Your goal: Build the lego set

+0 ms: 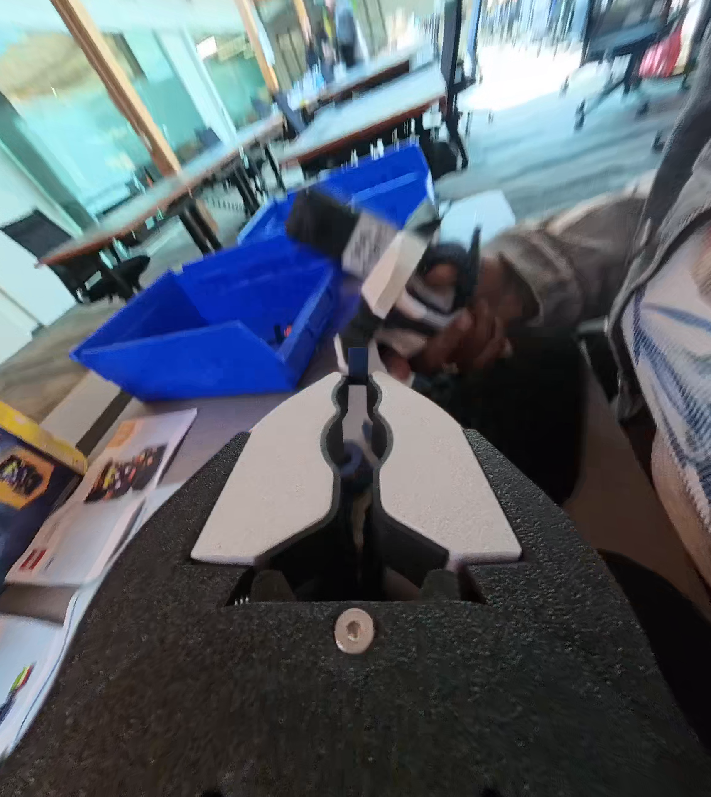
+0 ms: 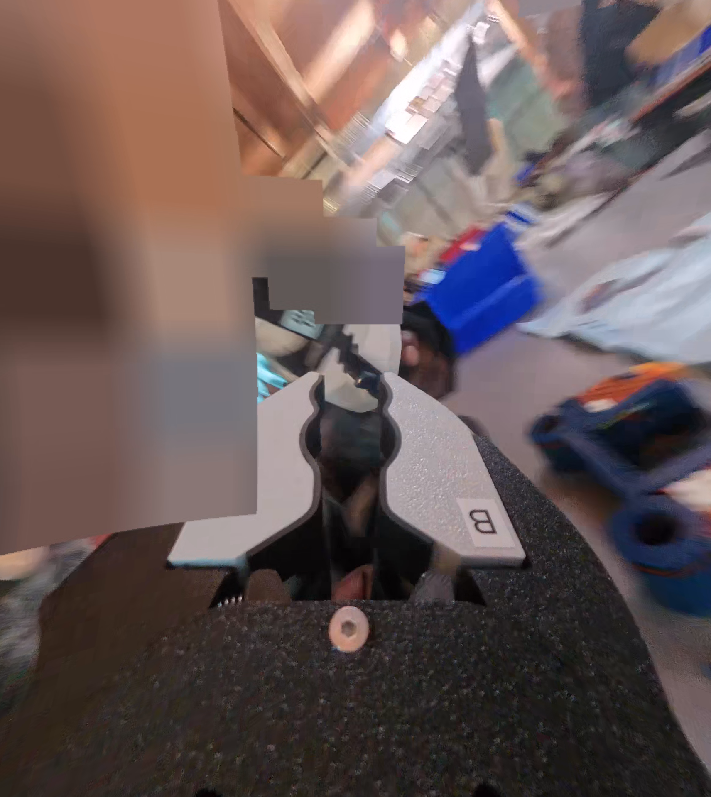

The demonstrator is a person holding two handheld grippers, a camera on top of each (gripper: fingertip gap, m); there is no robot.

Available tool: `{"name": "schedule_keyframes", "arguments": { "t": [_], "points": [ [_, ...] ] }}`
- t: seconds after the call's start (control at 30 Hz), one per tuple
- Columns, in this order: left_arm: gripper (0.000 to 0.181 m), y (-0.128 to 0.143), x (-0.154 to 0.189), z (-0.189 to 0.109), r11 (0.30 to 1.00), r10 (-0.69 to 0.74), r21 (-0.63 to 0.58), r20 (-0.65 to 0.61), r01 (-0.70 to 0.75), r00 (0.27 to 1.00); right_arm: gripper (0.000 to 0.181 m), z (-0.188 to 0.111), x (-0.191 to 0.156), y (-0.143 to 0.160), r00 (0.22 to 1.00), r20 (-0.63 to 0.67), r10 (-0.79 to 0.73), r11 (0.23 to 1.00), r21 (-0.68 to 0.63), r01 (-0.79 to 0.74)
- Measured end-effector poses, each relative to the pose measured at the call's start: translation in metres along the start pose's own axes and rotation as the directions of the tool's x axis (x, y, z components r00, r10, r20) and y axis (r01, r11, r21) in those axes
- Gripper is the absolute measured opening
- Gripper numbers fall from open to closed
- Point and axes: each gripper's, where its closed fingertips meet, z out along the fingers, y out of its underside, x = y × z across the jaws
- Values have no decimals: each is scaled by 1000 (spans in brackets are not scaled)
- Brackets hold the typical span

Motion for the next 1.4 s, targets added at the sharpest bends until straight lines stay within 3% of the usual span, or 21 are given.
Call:
{"name": "schedule_keyframes", "arguments": {
  "t": [0.03, 0.07, 0.13, 0.17, 0.23, 0.4, 0.9, 1.1, 1.23, 1.4],
  "points": [
    [7, 9, 0, -1, 998, 2, -70, -5, -3, 1000, 22, -2, 4, 1, 976, -112, -188, 980, -92, 178],
    [7, 18, 1, -2, 991, 6, -136, -4, -7, 1000, 20, -4, 9, 4, 902, -194, -385, 912, -226, 341],
    [7, 32, 3, -3, 972, 31, -235, -7, -32, 999, 17, -8, 18, 12, 690, -204, -694, 679, -505, 533],
    [8, 36, 5, -3, 964, 42, -261, -11, -44, 999, 15, -8, 20, 15, 613, -161, -774, 572, -594, 566],
    [8, 40, 10, -1, 955, 52, -289, -29, -58, 998, 14, -8, 24, 19, 548, -105, -830, 462, -681, 569],
    [8, 44, 12, 2, 945, 61, -321, -31, -68, 998, 14, -8, 34, 29, 535, -14, -845, 361, -754, 549],
    [9, 52, 9, 1, 938, 43, -344, -9, -44, 999, 7, -2, 49, 36, 572, 14, -820, 380, -733, 564],
    [31, 52, -11, -5, 951, -33, -301, 124, 69, 992, 7, -17, 57, 19, 602, -74, -795, 469, -704, 533],
    [54, 80, -35, -22, 904, -151, -349, 281, 247, 948, 7, -49, 79, -6, 596, -258, -761, 585, -670, 457],
    [81, 121, -36, -39, 815, -286, -409, 333, 411, 898, 7, -85, 103, -13, 563, -390, -729, 640, -681, 357]
  ]
}}
